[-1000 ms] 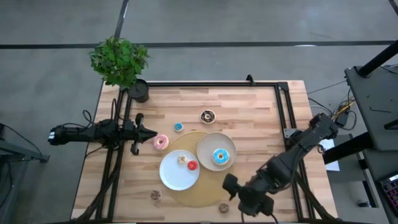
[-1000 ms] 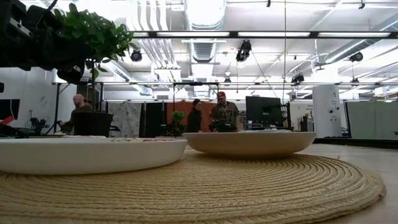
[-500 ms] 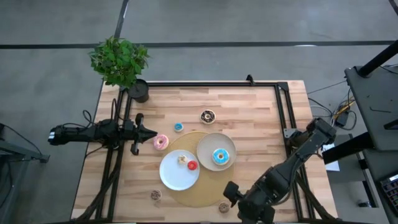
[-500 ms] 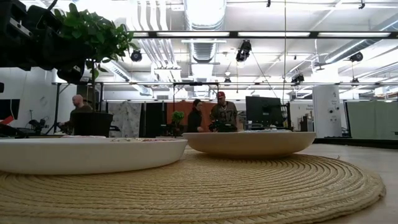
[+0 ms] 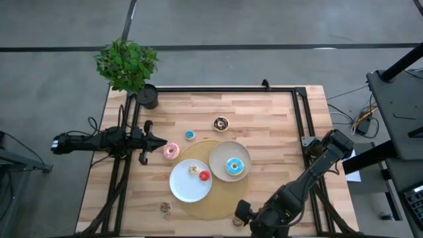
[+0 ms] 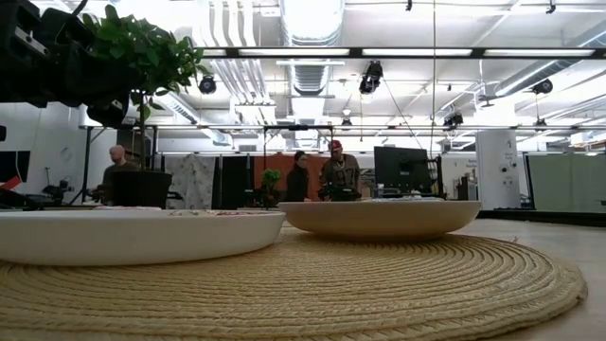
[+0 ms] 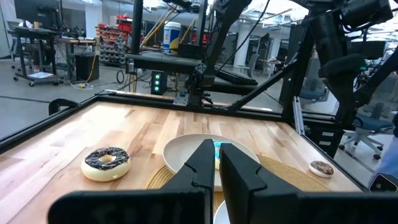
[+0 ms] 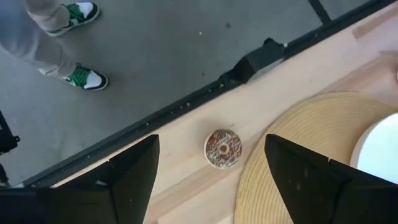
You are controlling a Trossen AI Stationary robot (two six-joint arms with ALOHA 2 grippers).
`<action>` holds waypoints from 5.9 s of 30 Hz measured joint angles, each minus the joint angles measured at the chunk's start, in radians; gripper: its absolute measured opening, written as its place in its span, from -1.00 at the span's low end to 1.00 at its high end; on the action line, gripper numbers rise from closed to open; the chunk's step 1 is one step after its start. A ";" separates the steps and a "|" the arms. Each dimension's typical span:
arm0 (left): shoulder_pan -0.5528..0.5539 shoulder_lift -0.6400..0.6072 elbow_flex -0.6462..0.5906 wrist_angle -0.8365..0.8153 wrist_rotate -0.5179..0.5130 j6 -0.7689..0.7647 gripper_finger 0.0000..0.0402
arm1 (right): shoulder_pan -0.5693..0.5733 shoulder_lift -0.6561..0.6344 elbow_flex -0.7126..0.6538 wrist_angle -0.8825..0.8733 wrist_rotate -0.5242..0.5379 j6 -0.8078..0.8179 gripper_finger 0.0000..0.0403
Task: Pick & Place donuts
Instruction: Put the bottom brown donut on the white plate
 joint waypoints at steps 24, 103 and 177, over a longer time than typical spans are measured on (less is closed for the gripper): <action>0.000 0.000 0.000 0.000 0.000 0.000 -1.00 | -0.049 0.000 -0.138 0.121 0.000 -0.044 0.37; 0.000 0.000 0.000 0.000 0.000 0.000 -1.00 | -0.071 0.176 -0.164 0.234 -0.004 -0.007 0.37; 0.000 0.000 0.000 0.000 0.000 0.000 -1.00 | -0.147 0.238 -0.001 0.134 -0.006 0.007 0.01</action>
